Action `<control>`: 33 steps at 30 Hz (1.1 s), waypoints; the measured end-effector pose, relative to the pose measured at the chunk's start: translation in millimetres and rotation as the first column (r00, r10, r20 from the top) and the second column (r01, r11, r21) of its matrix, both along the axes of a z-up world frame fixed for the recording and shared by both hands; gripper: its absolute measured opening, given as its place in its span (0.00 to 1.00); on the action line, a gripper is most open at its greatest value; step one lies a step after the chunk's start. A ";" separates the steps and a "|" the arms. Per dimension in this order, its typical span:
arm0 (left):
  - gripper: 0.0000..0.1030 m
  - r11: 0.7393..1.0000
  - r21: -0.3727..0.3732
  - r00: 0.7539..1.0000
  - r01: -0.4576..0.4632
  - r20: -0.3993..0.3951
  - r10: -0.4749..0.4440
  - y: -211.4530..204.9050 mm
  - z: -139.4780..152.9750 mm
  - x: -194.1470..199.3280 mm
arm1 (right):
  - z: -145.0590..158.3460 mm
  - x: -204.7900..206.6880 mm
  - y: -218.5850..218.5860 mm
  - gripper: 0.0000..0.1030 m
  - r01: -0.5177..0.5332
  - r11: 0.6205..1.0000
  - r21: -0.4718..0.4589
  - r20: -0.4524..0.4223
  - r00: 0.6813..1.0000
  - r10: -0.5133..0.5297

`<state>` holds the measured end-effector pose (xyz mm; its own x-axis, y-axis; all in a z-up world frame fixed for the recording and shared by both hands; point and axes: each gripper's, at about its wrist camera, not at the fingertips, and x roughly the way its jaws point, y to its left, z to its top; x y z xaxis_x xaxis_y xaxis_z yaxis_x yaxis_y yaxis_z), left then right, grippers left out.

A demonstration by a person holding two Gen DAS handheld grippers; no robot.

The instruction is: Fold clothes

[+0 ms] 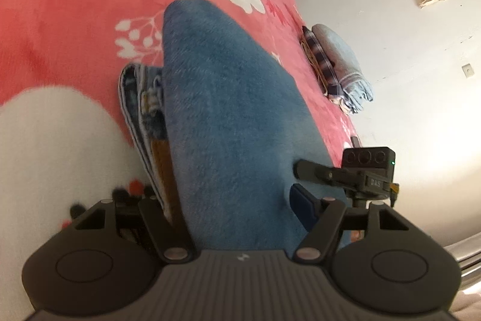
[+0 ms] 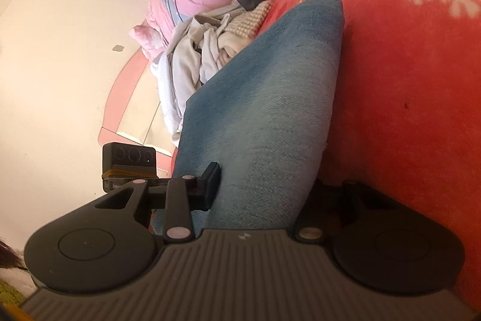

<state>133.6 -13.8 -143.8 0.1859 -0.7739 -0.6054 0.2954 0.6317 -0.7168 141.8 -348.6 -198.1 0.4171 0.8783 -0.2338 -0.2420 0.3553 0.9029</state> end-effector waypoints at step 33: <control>0.70 0.997 0.051 0.998 -0.055 0.036 0.053 -14.8 0.2 -3.2 | 2.3 -3.8 3.4 0.33 0.027 0.999 -0.030 0.076 0.997 -0.025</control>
